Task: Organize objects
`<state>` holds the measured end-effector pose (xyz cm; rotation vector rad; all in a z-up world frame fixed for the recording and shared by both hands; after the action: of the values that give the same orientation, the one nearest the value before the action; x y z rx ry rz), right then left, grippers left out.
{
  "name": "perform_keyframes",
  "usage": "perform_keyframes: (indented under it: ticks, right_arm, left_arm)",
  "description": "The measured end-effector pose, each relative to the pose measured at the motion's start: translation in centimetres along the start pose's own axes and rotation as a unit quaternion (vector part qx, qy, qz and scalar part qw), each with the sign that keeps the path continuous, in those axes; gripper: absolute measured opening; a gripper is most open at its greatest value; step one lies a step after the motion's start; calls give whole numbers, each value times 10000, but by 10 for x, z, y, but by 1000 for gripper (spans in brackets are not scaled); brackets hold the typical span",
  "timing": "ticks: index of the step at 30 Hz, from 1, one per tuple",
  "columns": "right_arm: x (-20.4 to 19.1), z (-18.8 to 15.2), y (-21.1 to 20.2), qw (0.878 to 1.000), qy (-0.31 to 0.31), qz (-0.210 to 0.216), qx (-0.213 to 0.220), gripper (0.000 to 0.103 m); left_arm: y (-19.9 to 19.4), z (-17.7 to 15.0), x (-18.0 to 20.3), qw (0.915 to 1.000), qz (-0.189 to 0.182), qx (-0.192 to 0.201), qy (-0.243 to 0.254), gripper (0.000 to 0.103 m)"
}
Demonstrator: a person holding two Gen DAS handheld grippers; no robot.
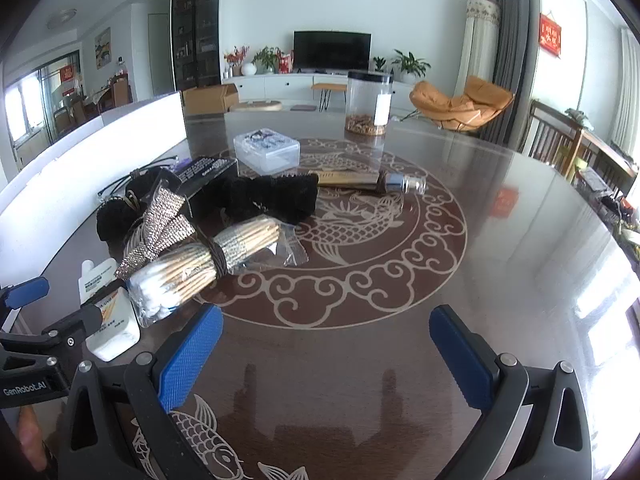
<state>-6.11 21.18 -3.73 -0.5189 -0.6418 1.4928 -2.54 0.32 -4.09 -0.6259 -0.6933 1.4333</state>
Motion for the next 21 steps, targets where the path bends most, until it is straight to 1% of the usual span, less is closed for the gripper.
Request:
perform_keyframes:
  ticks: [6, 11, 21]
  right_arm:
    - [-1, -2, 11, 9996, 0, 45, -278, 103]
    - [-4, -4, 20, 9987, -74, 119, -488, 103]
    - [-3, -6, 25, 9980, -26, 219, -588, 103]
  left_arm:
    - [-2, 2, -6, 9998, -102, -20, -193, 103]
    - [-2, 2, -7, 9998, -104, -7, -155, 103]
    - [-5, 3, -5, 9997, -220, -111, 33, 103]
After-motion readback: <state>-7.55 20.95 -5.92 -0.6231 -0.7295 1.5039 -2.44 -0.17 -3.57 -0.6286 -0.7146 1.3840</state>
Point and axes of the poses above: each gripper's, at about its wrist camera, not at the fingertips, and y roughly the way its jaws point, x to its right, z to its top, the point moved 4 cm from there along y, roughly the way its jaws point, and after that the axes turned 2 degrees about -z, right-handed, at the moved point
